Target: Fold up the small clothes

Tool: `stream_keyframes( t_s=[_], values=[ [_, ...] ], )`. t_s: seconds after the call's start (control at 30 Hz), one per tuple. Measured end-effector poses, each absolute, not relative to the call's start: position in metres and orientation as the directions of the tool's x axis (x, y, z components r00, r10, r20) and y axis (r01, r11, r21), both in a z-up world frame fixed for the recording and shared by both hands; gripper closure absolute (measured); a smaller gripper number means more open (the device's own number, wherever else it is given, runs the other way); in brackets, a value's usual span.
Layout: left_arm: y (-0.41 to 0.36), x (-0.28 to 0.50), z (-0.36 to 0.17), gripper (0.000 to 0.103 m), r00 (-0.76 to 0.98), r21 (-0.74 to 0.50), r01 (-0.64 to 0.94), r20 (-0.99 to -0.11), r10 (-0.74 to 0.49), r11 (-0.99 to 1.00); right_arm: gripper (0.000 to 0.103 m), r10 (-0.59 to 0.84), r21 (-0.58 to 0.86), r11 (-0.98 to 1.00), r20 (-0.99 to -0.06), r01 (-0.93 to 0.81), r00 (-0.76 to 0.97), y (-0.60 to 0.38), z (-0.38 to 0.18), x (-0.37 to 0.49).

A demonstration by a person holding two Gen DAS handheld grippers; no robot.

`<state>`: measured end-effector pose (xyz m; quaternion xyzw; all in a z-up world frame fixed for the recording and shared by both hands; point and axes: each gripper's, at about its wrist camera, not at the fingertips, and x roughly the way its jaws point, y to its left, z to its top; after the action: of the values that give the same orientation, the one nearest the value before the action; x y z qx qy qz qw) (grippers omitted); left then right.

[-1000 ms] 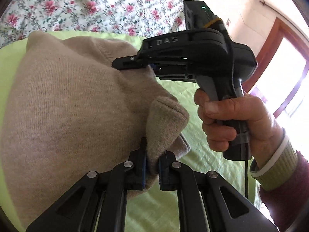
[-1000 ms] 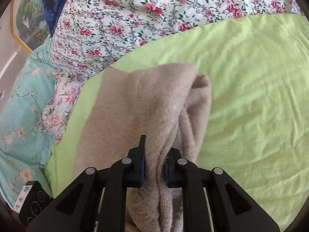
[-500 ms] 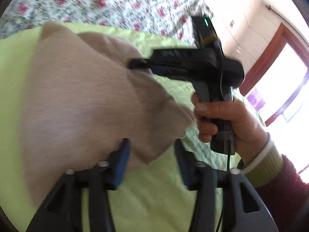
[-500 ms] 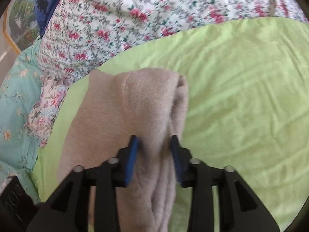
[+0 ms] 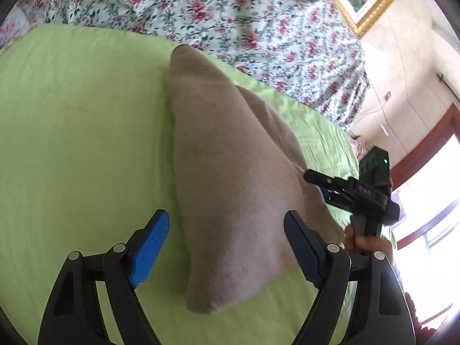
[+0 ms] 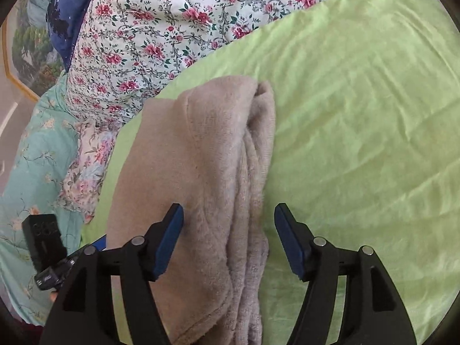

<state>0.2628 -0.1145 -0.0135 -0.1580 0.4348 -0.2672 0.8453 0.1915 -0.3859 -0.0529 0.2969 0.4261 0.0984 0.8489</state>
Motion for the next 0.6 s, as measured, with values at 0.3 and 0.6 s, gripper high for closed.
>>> stream_keyframes(
  t_s=[0.3, 0.6],
  values=[
    [-0.133, 0.314, -0.045, 0.019, 0.396, -0.56, 0.27, -0.677, -0.621, 0.783, 0.035, 0.474, 0.616, 0.785, -0.671, 0.072, 0.571, -0.387, -0.072, 0.224],
    [-0.141, 0.335, -0.069, 0.037, 0.337, -0.62, 0.265, -0.658, -0.673, 0.739, 0.064, 0.467, 0.58, 0.812, -0.703, 0.054, 0.536, -0.37, -0.078, 0.24]
  ],
)
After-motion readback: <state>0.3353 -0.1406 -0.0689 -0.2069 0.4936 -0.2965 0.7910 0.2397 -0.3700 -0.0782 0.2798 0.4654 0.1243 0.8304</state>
